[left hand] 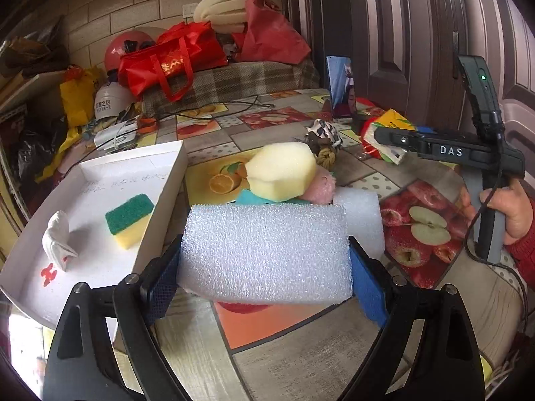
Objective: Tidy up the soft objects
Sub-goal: 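Grasp the white foam block with the left tool while the right tool grasps the yellow tissue pack, then carry foam block and yellow tissue pack into the white box and release both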
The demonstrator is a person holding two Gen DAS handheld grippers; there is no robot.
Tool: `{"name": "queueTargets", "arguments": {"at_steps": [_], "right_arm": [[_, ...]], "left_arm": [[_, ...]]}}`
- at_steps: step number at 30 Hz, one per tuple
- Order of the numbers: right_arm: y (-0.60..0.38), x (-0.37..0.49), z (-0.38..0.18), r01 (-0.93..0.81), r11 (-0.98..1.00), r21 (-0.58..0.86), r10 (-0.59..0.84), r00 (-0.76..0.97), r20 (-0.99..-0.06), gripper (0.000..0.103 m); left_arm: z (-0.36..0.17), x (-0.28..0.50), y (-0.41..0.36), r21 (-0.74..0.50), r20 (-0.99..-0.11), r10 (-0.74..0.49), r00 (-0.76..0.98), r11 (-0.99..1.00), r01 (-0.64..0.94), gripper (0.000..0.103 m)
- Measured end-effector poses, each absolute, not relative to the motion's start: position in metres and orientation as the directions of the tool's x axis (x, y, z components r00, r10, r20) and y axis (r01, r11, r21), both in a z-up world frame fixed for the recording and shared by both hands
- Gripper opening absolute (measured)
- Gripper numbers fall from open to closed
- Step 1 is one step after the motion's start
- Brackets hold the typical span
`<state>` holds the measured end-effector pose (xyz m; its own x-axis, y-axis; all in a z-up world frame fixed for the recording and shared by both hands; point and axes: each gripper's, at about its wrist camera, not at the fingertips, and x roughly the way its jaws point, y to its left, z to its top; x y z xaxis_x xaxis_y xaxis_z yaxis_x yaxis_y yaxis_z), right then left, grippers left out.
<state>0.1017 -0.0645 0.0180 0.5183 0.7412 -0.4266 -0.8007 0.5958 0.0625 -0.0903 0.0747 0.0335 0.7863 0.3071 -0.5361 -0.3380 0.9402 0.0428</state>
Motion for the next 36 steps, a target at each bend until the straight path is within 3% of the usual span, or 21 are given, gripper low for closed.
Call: {"name": "queueTargets", "arguments": {"at_steps": [2, 8, 36], "right_arm": [[-0.065, 0.091, 0.023, -0.803, 0.594, 0.032, 0.751, 0.541, -0.379, 0.075], [-0.053, 0.074, 0.024, -0.827, 0.561, 0.048, 0.781, 0.509, -0.361, 0.075], [0.012, 0.014, 0.017, -0.901, 0.434, 0.012, 0.846, 0.403, -0.348, 0.075]], "left_arm": [[0.037, -0.096, 0.089, 0.021, -0.506, 0.369, 0.779, 0.909, -0.417, 0.091], [0.040, -0.102, 0.100, 0.079, -0.440, 0.512, 0.738, 0.841, -0.536, 0.091], [0.042, -0.135, 0.128, 0.038, -0.354, 0.648, 0.675, 0.731, -0.681, 0.091]]}}
